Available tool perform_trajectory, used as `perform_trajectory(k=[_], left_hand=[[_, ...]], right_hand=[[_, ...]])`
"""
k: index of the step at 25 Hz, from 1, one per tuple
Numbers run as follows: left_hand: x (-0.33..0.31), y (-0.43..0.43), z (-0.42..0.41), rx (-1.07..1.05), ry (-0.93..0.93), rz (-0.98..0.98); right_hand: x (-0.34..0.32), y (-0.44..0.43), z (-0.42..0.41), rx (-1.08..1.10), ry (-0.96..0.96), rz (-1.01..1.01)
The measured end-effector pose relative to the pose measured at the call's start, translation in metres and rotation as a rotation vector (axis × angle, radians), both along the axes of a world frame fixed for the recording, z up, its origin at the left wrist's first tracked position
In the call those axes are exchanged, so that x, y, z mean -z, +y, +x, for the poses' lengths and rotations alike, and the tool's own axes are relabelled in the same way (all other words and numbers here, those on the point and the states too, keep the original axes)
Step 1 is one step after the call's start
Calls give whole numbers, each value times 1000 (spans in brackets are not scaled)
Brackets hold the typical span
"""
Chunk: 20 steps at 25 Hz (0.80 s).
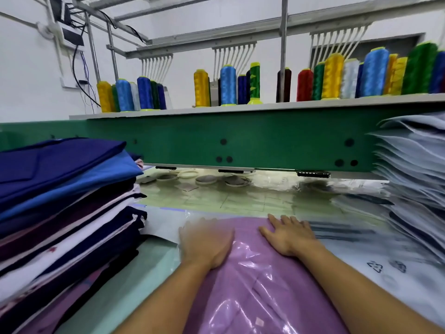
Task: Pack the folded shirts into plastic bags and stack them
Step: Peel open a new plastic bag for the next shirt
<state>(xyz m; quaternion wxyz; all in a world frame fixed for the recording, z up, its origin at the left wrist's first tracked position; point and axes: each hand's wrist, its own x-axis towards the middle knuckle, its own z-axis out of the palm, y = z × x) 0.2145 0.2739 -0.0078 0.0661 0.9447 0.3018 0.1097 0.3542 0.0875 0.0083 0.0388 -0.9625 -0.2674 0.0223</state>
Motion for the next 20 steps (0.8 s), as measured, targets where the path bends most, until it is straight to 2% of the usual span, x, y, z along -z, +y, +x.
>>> perform_trajectory(k=[2,4,7,14,20], left_hand=[[-4,2,-13,-21,49,-12],[-11,1,-28,-49,83,-24],[-21,-7,-53,-46,44,-8],[-36,-63,-108,81,-19,-42],[-1,-97,-168,62,15,-53]], right_hand=[[-5,-11,-7,50,-32,-11],[-11,-18,-19,84,-146,-24],[-17,-23,-42,44,-285,35],[-24,-15,-130,-79,-178,182],[11,-24,-217,-226,-107,131]])
